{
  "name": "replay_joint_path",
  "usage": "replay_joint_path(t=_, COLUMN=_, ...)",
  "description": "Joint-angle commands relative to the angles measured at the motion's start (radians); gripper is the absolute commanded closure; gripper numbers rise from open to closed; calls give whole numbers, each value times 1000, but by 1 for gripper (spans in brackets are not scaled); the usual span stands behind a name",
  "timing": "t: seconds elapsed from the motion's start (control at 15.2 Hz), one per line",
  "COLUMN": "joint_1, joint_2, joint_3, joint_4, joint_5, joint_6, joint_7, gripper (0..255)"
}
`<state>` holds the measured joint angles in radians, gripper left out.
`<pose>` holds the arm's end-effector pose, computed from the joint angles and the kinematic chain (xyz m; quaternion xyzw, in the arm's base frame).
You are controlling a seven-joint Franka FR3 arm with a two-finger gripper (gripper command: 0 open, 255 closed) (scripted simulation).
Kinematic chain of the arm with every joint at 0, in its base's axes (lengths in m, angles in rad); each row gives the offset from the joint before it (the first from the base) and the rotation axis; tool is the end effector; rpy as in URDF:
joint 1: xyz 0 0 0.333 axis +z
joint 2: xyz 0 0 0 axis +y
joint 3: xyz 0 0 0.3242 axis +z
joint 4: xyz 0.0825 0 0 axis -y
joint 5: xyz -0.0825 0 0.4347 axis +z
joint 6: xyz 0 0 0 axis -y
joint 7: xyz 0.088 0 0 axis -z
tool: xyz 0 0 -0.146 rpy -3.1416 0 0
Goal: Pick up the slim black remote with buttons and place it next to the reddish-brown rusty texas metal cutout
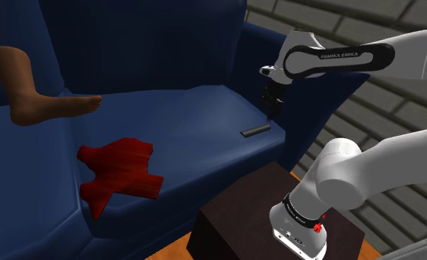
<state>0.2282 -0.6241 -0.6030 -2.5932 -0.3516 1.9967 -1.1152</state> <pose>0.3811 -0.1582 0.3640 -0.8783 -0.4777 0.0059 0.0189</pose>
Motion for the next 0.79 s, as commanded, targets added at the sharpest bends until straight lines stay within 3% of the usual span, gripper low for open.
replay_joint_path(t=0.0, joint_1=36, joint_2=68, joint_3=-77, joint_4=5, joint_5=-25, joint_6=51, joint_7=-146, gripper=0)
replay_joint_path(t=0.26, joint_1=132, joint_2=230, joint_3=-225, joint_4=37, joint_5=-29, joint_6=155, joint_7=-418, gripper=0)
replay_joint_path(t=0.73, joint_1=155, joint_2=307, joint_3=-276, joint_4=-13, joint_5=-14, joint_6=276, joint_7=-440, gripper=0)
